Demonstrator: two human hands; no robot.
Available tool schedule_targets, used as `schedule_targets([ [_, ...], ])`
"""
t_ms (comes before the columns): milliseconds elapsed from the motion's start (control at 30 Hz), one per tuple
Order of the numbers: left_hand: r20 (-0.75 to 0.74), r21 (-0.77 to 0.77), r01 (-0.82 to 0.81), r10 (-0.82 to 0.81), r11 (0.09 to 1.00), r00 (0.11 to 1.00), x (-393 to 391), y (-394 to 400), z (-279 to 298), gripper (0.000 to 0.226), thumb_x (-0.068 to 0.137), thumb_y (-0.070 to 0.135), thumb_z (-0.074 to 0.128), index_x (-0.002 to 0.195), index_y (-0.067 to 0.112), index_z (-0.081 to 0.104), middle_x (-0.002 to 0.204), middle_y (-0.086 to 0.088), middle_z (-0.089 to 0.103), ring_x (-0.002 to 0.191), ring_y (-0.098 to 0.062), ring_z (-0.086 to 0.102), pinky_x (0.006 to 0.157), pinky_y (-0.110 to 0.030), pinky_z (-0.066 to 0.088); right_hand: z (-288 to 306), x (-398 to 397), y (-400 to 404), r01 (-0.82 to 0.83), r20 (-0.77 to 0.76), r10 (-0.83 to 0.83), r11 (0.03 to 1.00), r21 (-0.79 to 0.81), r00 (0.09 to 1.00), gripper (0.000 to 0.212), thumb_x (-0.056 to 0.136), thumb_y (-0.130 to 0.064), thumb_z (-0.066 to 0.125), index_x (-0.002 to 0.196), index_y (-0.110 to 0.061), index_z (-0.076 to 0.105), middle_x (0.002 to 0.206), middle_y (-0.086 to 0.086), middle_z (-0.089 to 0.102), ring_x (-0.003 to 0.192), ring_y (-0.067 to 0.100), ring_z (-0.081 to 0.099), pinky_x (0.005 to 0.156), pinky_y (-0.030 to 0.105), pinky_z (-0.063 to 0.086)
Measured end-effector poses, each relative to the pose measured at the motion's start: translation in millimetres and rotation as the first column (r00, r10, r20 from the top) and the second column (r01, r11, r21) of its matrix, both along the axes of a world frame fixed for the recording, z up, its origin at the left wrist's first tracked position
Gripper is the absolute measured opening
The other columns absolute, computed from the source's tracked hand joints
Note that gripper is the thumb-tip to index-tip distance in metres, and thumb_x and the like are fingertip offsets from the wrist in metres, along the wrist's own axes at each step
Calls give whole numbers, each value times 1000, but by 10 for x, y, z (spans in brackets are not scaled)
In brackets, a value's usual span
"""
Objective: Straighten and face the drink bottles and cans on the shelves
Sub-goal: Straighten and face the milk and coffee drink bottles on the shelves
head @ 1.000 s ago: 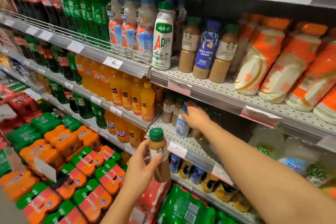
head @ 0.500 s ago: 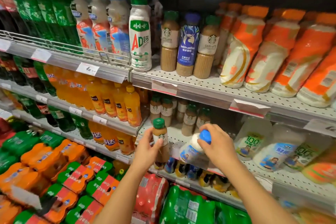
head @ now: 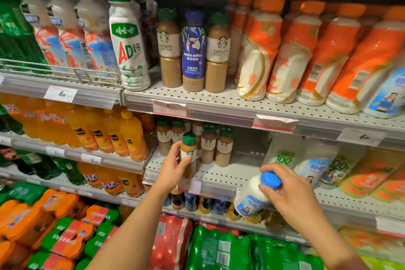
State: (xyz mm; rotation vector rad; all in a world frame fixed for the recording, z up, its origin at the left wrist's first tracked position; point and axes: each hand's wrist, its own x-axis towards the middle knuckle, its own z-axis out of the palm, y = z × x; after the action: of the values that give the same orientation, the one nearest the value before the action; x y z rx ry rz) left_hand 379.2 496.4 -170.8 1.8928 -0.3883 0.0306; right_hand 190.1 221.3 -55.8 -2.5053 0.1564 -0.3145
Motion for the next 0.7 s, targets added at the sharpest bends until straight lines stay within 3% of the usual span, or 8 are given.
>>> schedule_targets([
  [233, -60, 77, 0, 5, 997, 998, -46, 58, -48, 60, 100, 40, 62, 152, 41, 33, 138, 37, 49, 128, 15, 45, 98, -12, 37, -34, 2, 64, -34, -10, 34, 999, -12, 999, 37, 84, -26, 76, 103, -50, 54, 108, -36, 56, 96, -6, 54, 77, 5, 37],
  [367, -61, 193, -252, 268, 948, 961, -147, -9, -243, 81, 78, 44, 85, 144, 24, 41, 128, 11, 55, 114, -9, 54, 95, -32, 48, -8, 37, 82, -36, 7, 36, 999, -23, 999, 38, 84, -26, 76, 103, -49, 53, 108, -33, 56, 93, 1, 55, 77, 10, 37],
  [500, -69, 244, -357, 384, 902, 921, -183, -153, -322, 60, 73, 44, 88, 115, 28, 49, 98, 11, 57, 93, -12, 60, 77, -34, 52, 17, 49, 64, -47, 26, 48, 998, -38, 999, 33, 84, -25, 76, 106, -43, 58, 108, -27, 59, 94, 5, 55, 78, 22, 39],
  [600, -68, 218, -408, 431, 887, 900, -184, -227, -348, 46, 76, 41, 86, 105, 31, 52, 92, 14, 61, 87, -8, 61, 76, -37, 55, 28, 31, 19, -51, 31, 52, 998, -37, 998, 35, 84, -25, 76, 104, -45, 57, 107, -31, 57, 93, 1, 54, 77, 10, 36],
  [700, -42, 215, -435, 454, 874, 890, -169, -254, -370, 37, 82, 40, 82, 109, 30, 59, 94, 14, 66, 90, -12, 64, 82, -41, 56, 24, -21, -39, -51, 37, 52, 998, -25, 998, 39, 83, -24, 78, 104, -48, 56, 107, -35, 56, 94, 0, 55, 77, 6, 37],
])
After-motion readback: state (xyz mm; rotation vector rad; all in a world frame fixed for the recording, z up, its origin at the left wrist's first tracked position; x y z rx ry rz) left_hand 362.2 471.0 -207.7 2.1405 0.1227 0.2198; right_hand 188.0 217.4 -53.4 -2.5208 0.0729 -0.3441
